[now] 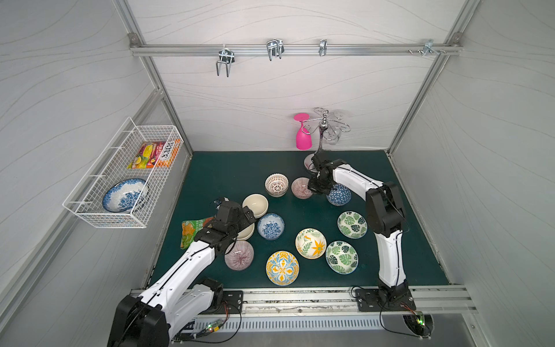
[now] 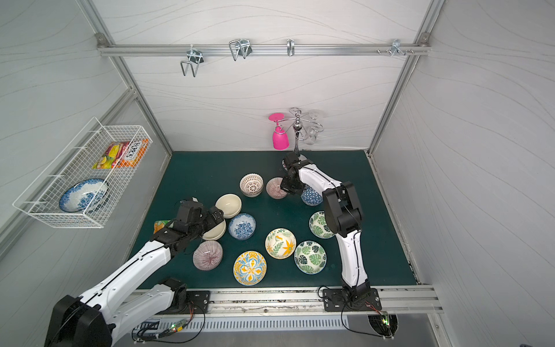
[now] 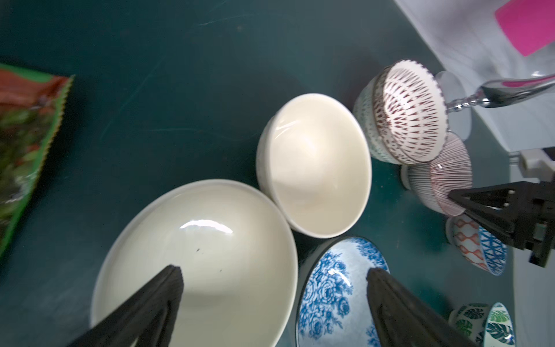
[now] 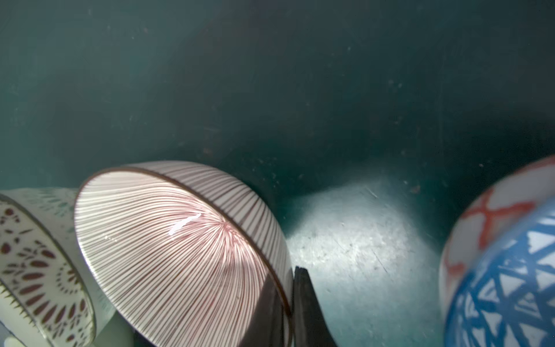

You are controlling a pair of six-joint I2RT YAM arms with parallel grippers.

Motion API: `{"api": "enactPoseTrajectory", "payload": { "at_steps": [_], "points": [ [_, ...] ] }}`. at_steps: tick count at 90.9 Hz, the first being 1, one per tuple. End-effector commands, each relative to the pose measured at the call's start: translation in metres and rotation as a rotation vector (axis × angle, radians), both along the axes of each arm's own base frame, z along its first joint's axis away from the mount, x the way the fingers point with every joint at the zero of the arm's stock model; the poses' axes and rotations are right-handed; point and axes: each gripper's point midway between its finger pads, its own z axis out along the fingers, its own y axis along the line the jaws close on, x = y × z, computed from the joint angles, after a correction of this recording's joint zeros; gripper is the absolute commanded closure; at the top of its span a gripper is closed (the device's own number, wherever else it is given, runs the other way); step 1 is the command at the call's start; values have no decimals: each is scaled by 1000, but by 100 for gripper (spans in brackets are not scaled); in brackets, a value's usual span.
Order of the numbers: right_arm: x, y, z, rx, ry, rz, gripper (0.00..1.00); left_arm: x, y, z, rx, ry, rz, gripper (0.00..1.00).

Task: Stack the bowls
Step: Move the bowl to the center of the board, then pick up the bowl from the center of the board.

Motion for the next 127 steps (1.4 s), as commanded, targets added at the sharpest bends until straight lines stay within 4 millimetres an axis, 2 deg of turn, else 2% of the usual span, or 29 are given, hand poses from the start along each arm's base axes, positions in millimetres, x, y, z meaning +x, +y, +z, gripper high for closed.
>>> {"api": "enactPoseTrajectory", "payload": {
  "at_steps": [1,11,19,34,47,64,71,81,94,100,109,116,127],
  "points": [
    [-2,7,6,12,8,28,81,-20,22,17,53,89,114,0],
    [-6,6,16,12,-15,39,56,-48,37,16,60,175,196,0],
    [-10,8,32,9,-46,62,46,-66,45,18,60,198,240,0],
    [-33,12,68,-14,-107,125,41,-87,51,9,50,253,277,1],
    [-66,8,101,2,-160,167,39,-102,48,-5,38,330,260,2],
    [-118,-17,145,78,-261,175,37,-124,46,-18,23,397,237,3],
    [-140,-32,157,100,-300,178,36,-130,43,-24,-1,409,223,5],
    [-164,-54,175,117,-377,167,28,-138,37,-40,-23,454,200,9],
    [-180,-91,183,108,-430,101,2,-136,34,-43,-28,452,171,14],
    [-182,-102,180,140,-420,65,1,-135,32,-44,-27,455,154,17],
    [-183,-110,175,166,-396,39,1,-136,27,-50,-33,488,136,24],
    [-183,-107,173,171,-380,46,1,-137,27,-54,-31,514,139,31],
    [-182,-99,168,188,-345,62,1,-138,28,-55,-28,520,147,34]
  ]
}}
